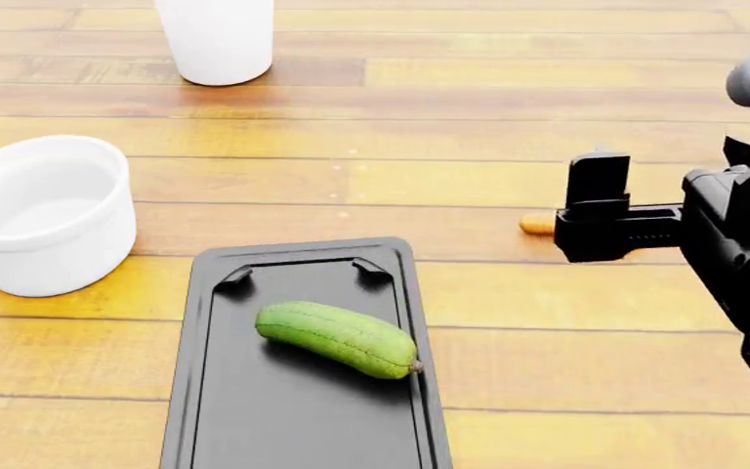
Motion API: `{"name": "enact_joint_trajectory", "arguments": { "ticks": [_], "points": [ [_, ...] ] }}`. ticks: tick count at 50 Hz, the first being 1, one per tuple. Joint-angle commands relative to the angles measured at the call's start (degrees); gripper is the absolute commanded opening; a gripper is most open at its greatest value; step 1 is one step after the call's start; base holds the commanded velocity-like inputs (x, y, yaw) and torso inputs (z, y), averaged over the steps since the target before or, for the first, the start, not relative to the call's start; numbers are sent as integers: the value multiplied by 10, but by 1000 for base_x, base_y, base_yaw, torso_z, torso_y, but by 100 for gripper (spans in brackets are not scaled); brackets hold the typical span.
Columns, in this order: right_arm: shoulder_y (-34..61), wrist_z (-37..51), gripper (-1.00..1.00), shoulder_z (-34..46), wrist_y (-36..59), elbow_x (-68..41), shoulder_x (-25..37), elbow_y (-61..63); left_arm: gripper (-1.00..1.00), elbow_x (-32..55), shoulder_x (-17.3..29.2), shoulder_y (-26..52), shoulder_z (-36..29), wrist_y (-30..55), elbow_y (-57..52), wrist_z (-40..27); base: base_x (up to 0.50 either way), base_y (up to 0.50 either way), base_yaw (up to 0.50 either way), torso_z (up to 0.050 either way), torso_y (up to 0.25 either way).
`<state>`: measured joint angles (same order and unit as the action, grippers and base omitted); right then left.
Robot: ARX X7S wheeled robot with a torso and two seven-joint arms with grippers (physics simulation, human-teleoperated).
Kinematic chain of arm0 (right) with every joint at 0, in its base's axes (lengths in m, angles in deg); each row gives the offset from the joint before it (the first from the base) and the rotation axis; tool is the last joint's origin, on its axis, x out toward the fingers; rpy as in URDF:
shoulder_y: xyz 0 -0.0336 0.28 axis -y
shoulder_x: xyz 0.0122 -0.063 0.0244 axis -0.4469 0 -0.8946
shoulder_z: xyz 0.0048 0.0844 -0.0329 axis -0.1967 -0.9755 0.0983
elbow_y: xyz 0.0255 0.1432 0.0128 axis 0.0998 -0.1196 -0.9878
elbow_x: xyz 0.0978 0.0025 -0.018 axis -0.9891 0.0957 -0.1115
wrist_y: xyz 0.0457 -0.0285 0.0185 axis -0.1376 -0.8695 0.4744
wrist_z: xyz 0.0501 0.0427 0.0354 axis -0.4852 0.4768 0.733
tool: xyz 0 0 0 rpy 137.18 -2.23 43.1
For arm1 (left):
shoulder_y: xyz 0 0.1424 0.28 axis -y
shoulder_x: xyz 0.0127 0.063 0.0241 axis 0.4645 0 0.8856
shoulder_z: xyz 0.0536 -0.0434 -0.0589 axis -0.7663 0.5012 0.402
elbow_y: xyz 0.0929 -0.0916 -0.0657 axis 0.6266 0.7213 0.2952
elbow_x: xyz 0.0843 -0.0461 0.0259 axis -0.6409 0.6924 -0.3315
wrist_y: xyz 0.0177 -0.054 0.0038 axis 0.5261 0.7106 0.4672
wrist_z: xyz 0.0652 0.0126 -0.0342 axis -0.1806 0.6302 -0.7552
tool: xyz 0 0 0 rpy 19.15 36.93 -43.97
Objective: Place the two vegetables and bowl onto the tray for setting up a vegetable dip station.
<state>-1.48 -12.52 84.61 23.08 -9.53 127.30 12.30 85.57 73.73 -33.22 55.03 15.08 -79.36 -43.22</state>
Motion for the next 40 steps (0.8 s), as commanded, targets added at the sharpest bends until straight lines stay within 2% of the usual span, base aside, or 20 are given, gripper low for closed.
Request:
{"name": "enact_joint_trajectory", "arguments": {
  "ticks": [1, 7, 13, 18, 20, 21, 24, 28, 31, 32, 34, 37, 40],
  "points": [
    [-11, 4, 100, 2, 1, 9, 12, -11, 100, 2, 6, -3, 2, -2, 1, 0, 0, 0, 0, 0, 0],
    [45, -13, 100, 17, 41, -20, -52, -129, 100, -8, -3, -2, -14, -7, -2, -2, 0, 0, 0, 0, 0],
    [129, -51, 100, 49, 52, 19, -137, -286, 100, -2, 0, -2, -12, -6, -2, -3, 0, 0, 0, 0, 0],
    [209, -107, 100, 78, 19, 74, -219, -470, 100, -3, -3, -4, -13, -7, 0, -10, 0, 0, 0, 0, 0],
    [253, -140, 100, 93, -9, 105, -262, -572, 100, -10, -12, -2, -24, -10, -2, -14, 0, 0, 0, 0, 0],
    [266, -151, 100, 95, -18, 111, -276, -611, 100, 12, 9, -30, 19, -8, -8, 0, 0, 0, 0, 0, 0],
    [318, -215, 100, 125, -86, 163, -339, -791, 100, 2, -3, -22, 3, -13, -6, -5, 0, 0, 0, 0, 0],
    [306, -184, 100, 59, -100, 159, -348, -821, 100, 8, -4, -18, 4, -14, -2, -8, 0, 0, 0, 0, 0],
    [283, -136, 100, -36, -104, 152, -350, -821, 100, -3, -8, -17, -6, -18, -2, -4, 0, 0, 0, 0, 0],
    [264, -105, 100, -93, -100, 123, -349, -821, 100, -2, -5, -26, 2, -20, -2, 0, 0, 0, 0, 0, 0],
    [255, -111, 100, -97, -114, 164, -358, -821, 100, -8, -2, -44, 15, -26, -4, 12, 0, 0, 0, 0, 0],
    [235, -80, 100, -145, -148, 169, -367, -820, 100, 2, -8, -48, 12, -25, -3, 10, 0, 0, 0, 0, 0],
    [225, -71, 100, -151, -147, 181, -380, -819, 100, -2, -7, -44, 12, -28, -2, 9, 0, 0, 0, 0, 0]
  ]
}}
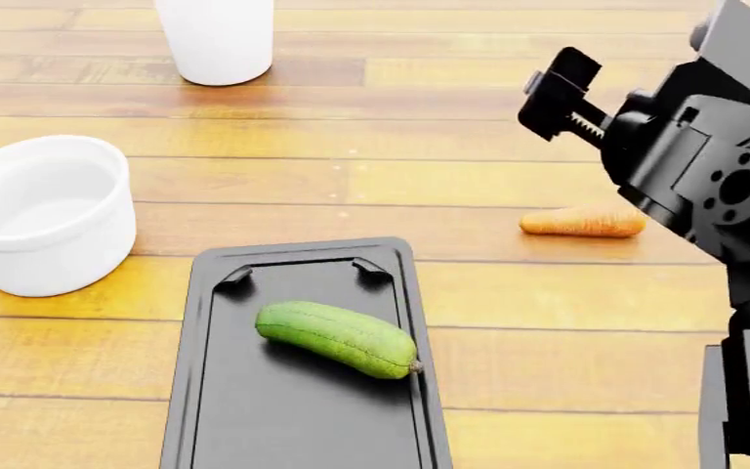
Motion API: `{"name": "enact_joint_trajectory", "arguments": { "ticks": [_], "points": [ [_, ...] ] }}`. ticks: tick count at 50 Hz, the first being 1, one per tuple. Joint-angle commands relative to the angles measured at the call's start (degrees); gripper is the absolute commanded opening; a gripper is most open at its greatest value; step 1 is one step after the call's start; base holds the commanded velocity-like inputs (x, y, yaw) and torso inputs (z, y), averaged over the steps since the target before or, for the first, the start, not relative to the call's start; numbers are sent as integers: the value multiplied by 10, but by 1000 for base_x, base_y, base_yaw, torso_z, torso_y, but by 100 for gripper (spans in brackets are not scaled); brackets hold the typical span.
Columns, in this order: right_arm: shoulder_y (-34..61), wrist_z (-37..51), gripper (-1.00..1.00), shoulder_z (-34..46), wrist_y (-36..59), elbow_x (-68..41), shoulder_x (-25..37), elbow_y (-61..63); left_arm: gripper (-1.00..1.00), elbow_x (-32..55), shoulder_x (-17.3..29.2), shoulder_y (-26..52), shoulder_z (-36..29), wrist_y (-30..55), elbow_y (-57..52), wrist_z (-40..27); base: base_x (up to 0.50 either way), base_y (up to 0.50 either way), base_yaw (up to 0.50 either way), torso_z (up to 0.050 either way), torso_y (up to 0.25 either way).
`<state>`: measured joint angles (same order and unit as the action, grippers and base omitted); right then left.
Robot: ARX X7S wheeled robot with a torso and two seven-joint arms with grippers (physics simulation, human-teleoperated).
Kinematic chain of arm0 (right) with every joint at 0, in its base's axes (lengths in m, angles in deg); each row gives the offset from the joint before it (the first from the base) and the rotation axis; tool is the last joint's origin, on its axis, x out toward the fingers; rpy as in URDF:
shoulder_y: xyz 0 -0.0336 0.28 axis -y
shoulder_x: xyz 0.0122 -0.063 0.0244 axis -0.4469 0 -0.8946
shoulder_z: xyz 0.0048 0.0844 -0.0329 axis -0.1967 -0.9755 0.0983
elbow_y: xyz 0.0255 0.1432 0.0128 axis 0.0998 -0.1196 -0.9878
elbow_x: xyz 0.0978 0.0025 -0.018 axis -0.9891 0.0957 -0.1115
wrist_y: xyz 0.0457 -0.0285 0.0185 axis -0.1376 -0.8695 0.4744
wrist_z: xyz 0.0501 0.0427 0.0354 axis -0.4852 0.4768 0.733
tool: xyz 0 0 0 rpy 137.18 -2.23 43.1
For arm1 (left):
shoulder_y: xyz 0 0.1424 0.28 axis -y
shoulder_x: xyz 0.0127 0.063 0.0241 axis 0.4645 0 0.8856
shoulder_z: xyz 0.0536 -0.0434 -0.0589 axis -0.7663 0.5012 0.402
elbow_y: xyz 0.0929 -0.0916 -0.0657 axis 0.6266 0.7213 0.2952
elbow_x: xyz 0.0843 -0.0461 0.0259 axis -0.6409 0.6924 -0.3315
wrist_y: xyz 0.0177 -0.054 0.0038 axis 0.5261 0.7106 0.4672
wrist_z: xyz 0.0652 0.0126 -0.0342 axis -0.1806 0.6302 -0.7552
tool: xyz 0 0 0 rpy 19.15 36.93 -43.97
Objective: Place the two vegetables and bowl onto the tray for setting up a vegetable dip station.
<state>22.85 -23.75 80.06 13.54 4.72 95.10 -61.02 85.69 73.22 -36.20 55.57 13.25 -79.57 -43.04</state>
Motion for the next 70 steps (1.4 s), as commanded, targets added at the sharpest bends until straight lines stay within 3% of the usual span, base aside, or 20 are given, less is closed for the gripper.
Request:
{"name": "enact_joint_trajectory", "arguments": {
  "ticks": [1, 8, 16, 22, 29, 35, 36, 40, 48, 70],
  "points": [
    [-21, 42, 100, -104, -53, 42, -60, -84, 100, -5, -3, -15, 6, -11, 2, 8, 0, 0, 0, 0, 0],
    [-20, 68, 100, -118, -101, 61, -73, -87, 100, -16, -1, -47, 20, -22, -7, 27, 0, 0, 0, 0, 0],
    [-24, 91, 100, -204, -140, 157, -81, -88, 100, -44, -10, -45, -9, -29, -4, 28, 0, 0, 0, 0, 0],
    [-33, 94, 100, -333, -144, 284, -91, -88, 100, -63, 4, -78, 19, -48, -20, 49, 0, 0, 0, 0, 0],
    [-26, 73, 100, -477, -133, 435, -106, -88, 100, -24, -2, -84, 52, -46, -11, 38, 0, 0, 0, 0, 0],
    [-14, 58, 100, -561, -122, 522, -110, -88, 100, 7, -14, -73, 61, -44, 5, 20, 0, 0, 0, 0, 0],
    [-9, 56, 100, -570, -116, 534, -111, -88, 100, -29, -17, -81, 58, -67, -9, 46, 0, 0, 0, 0, 0],
    [2, 48, 100, -606, -100, 568, -111, -88, 100, -20, -18, -80, 49, -58, -1, 36, 0, 0, 0, 0, 0],
    [13, 35, 100, -579, -100, 637, -111, -88, 100, -37, -15, -89, 57, -76, -19, 58, 0, 0, 0, 0, 0],
    [29, 50, 100, -557, -72, 633, -128, -88, 100, -37, -4, -102, 71, -90, -28, 78, 0, 0, 0, 6, -40]
  ]
}}
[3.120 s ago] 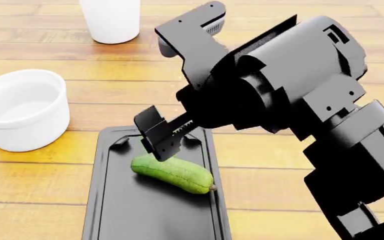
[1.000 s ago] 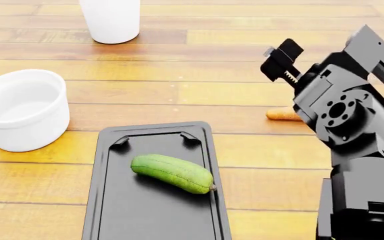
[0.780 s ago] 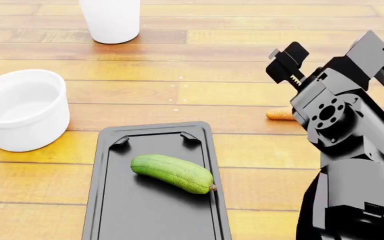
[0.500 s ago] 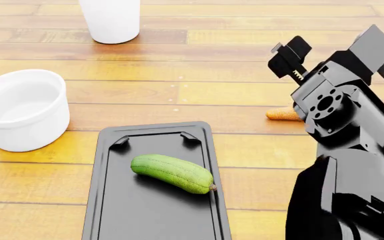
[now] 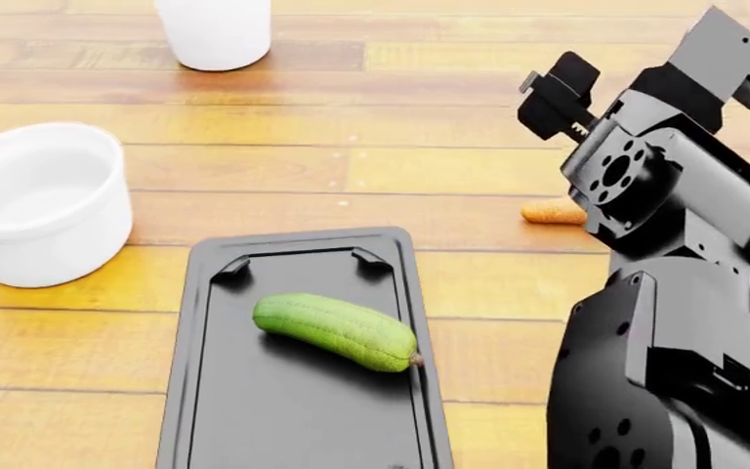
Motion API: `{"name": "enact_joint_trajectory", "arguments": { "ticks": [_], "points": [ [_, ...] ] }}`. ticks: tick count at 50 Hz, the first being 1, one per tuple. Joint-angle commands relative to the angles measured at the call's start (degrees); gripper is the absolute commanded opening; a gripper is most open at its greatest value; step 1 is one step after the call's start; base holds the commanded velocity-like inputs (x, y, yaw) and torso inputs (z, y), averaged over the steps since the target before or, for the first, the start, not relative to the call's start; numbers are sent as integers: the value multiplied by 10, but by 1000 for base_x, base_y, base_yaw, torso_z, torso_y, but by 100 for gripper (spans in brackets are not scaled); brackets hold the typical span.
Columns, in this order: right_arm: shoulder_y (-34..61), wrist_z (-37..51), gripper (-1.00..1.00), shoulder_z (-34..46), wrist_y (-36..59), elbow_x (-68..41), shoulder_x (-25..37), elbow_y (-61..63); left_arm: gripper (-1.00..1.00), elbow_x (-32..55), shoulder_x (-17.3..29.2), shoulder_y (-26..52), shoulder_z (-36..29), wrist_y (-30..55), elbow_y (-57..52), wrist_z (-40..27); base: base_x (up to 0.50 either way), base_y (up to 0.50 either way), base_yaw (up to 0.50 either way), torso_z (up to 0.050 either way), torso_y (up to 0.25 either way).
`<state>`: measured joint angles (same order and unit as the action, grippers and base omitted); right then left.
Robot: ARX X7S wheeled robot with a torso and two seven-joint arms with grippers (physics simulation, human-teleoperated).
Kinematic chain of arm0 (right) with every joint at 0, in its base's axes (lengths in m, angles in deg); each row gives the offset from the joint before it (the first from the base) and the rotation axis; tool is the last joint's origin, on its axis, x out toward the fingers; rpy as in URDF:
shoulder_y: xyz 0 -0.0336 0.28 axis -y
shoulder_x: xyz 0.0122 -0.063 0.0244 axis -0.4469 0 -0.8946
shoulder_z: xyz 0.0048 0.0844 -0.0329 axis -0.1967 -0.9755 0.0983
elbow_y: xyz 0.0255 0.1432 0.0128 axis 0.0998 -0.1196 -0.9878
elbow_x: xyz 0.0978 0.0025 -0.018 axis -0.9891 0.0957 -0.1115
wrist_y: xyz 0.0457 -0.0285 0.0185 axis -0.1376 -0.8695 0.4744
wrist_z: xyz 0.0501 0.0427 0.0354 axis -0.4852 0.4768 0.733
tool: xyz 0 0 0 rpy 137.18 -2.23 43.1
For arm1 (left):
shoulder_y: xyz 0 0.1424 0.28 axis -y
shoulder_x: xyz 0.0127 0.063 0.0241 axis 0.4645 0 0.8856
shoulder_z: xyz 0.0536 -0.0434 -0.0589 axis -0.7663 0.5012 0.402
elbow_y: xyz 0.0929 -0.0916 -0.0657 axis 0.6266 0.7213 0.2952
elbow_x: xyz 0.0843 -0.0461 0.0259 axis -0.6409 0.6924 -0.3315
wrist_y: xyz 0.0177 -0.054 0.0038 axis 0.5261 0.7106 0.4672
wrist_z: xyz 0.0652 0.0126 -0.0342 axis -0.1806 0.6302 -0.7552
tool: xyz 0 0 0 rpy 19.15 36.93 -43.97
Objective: Place the two vegetables and bowl onto the tray for setting up a vegetable dip station.
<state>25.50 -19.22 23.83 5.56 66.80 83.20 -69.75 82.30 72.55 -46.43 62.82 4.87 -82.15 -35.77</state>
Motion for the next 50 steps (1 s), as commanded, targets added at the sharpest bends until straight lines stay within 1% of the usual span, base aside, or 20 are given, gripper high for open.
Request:
{"name": "enact_joint_trajectory", "arguments": {
  "ticks": [1, 2, 3, 5, 6, 8, 9, 11, 17, 22, 29, 32, 33, 34, 35, 43, 45, 50],
  "points": [
    [2, 6, 100, 6, 8, 12, -9, -1, 100, -5, 3, -2, 0, -7, -2, 8, 0, 0, 0, 23, -148],
    [3, 8, 100, 9, 7, 14, -9, -1, 100, -16, 0, -13, 1, -13, -4, 18, 0, 0, 0, 23, -148],
    [3, 11, 100, 9, 6, 13, -9, -1, 100, -14, -1, -5, -8, -11, -3, 12, 0, 0, 0, 23, -150],
    [2, 19, 100, 16, 7, 17, -10, -1, 100, -23, -3, -16, -4, -17, -3, 21, 0, 0, 0, 23, -148],
    [2, 23, 100, 20, 1, 18, -10, -1, 100, -10, 7, -26, 18, -14, -3, 28, 0, 0, 0, 23, -148],
    [2, 22, 100, 17, 2, 12, -10, -1, 100, -5, 10, -31, 25, -14, -4, 31, 0, 0, 0, 23, -148],
    [2, 21, 100, 17, 4, 11, -10, -1, 100, -15, 1, -11, -2, -14, -2, 19, 0, 0, 0, 25, -148],
    [3, 21, 100, 12, 6, 7, -10, -1, 100, -24, -1, -23, 3, -20, -3, 29, 0, 0, 0, 25, -149],
    [19, 19, 100, -8, 2, 2, -18, -1, 100, -29, -4, -4, -23, -16, -1, 15, 0, 0, 0, 25, -150],
    [21, 15, 100, -9, 9, 10, -22, -1, 100, -27, -1, -12, -17, -17, -3, 20, 0, 0, 0, 24, -150],
    [28, 20, 100, -26, 12, 4, -24, -1, 100, -61, 2, -21, -29, -30, -11, 33, 0, 0, 0, 25, -150],
    [32, 19, 100, -26, 13, 6, -27, -1, 100, -54, 6, -24, -23, -29, -12, 34, 0, 0, 0, 24, -150],
    [30, 19, 100, -27, 13, 7, -27, -1, 100, -50, 9, -31, -14, -28, -13, 38, 0, 0, 0, 25, -150],
    [29, 20, 100, -27, 13, 7, -28, -1, 100, -37, 17, -43, 8, -26, -14, 45, 0, 0, 0, 25, -148],
    [28, 25, 100, -37, 10, 2, -28, -1, 100, -40, 7, -33, -9, -27, -12, 40, 0, 0, 0, 25, -152],
    [27, 27, 100, -54, 13, 5, -30, -1, 100, -33, 12, -40, 4, -29, -12, 45, 0, 0, 0, 25, -150],
    [28, 26, 100, -62, 13, 3, -32, -1, 100, -43, 9, -46, -1, -34, -11, 52, 0, 0, 0, 24, -149],
    [29, 20, 100, -78, 13, 3, -36, -1, 100, -50, 4, -29, -24, -33, -8, 42, 0, 0, 0, 25, -150]
  ]
}}
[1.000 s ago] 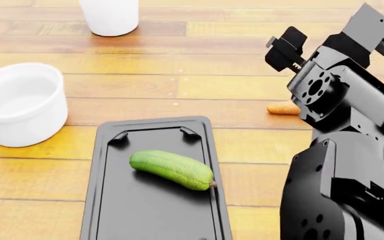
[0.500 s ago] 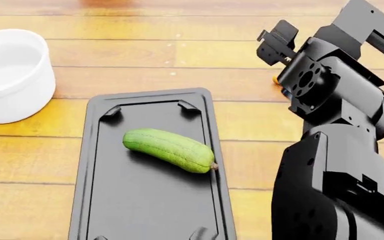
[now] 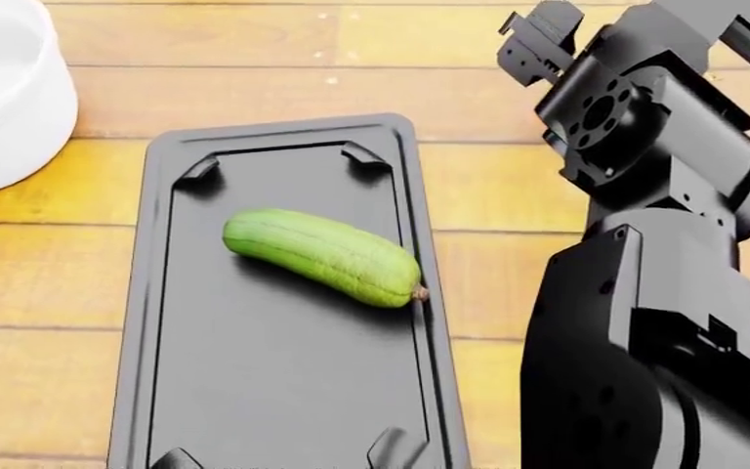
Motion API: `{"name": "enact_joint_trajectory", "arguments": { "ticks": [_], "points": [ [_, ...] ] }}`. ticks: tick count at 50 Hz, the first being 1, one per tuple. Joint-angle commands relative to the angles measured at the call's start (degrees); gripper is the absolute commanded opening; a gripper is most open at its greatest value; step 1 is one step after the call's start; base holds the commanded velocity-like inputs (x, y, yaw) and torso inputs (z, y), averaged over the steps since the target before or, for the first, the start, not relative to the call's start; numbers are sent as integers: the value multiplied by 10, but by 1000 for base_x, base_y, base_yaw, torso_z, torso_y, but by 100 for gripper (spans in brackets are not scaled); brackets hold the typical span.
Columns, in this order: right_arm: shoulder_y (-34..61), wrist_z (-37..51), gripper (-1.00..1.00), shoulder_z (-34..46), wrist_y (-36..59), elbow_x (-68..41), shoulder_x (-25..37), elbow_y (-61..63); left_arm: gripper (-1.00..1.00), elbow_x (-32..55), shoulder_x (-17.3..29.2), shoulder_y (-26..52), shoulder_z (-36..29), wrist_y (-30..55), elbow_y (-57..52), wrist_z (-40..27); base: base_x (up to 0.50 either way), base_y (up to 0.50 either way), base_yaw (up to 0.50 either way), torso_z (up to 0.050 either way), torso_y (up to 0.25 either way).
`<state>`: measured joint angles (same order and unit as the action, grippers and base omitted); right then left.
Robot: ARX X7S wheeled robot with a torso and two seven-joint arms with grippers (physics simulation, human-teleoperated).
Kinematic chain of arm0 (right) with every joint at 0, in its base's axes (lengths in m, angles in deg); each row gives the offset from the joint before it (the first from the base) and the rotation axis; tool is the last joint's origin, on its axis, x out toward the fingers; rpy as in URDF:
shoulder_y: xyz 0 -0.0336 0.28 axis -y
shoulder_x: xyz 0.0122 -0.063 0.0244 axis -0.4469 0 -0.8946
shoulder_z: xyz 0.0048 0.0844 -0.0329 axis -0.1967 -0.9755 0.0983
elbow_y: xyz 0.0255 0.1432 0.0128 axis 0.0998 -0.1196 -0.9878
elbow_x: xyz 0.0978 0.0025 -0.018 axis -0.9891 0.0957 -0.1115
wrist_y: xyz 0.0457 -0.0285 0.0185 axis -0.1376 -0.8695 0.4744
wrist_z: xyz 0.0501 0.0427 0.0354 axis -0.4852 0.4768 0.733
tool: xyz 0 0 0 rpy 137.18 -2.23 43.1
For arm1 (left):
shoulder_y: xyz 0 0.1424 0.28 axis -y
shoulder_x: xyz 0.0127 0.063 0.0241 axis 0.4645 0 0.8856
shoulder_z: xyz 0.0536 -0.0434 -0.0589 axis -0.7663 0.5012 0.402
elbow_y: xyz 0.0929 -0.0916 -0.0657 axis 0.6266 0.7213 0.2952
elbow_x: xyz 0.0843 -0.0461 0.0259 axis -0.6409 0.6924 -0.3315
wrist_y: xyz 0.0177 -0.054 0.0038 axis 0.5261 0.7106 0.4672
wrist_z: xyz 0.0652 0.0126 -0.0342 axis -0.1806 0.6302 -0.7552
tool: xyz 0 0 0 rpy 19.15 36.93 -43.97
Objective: Place the two vegetables and bowl onto the tray for setting up a vegetable dip station.
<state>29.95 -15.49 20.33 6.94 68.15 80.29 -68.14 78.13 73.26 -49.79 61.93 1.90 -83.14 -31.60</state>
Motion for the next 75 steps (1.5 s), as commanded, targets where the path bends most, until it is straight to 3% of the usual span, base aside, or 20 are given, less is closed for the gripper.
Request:
{"name": "enact_joint_trajectory", "arguments": {
  "ticks": [1, 8, 11, 26, 37, 44, 45, 48, 60, 71, 75],
  "points": [
    [-14, -18, 100, -50, -1, -13, -8, -17, 100, -8, -3, 6, -16, -3, 2, -1, 0, 0, 0, 25, -148],
    [-15, -20, 100, -67, 1, -9, -10, -17, 100, 0, 1, 0, -5, -2, 3, -1, 0, 0, 0, 25, -150],
    [-26, 0, 100, -109, 7, -23, -7, -17, 100, 1, -5, 5, -10, -3, 7, -6, 0, 0, 0, 7, -10],
    [-53, 19, 100, -136, -13, -4, -4, -17, 100, 5, -2, -11, 6, -6, 7, -3, 0, 0, 0, 0, -9],
    [-62, 43, 100, -55, -27, 7, -9, -17, 100, -4, -9, -18, 2, -14, 4, -1, 0, 0, 0, 0, -13],
    [-68, 48, 100, -42, -32, -1, -12, -17, 100, -32, -2, -32, -1, -28, -5, 20, 0, 0, 0, 0, -46],
    [-69, 48, 100, -42, -32, -2, -12, -17, 100, -23, 3, -53, 26, -29, -5, 33, 0, 0, 0, 0, -250],
    [-74, 50, 100, -39, -31, -3, -13, -17, 100, -21, -5, -24, -1, -23, 3, 12, 0, 0, 0, 0, -250],
    [-89, 54, 100, 11, -7, 2, -15, -17, 100, -10, -13, -40, 22, -33, 7, 18, 0, 0, 0, 0, -170],
    [-110, 57, 100, 159, 55, 16, -21, -17, 100, -3, -14, -56, 35, -34, -5, 18, 0, 0, 0, 0, -15],
    [-106, 67, 100, 174, 66, 5, -17, -17, 100, -1, -14, -64, 47, -35, 0, 19, 0, 0, 0, 0, -6]
  ]
}}
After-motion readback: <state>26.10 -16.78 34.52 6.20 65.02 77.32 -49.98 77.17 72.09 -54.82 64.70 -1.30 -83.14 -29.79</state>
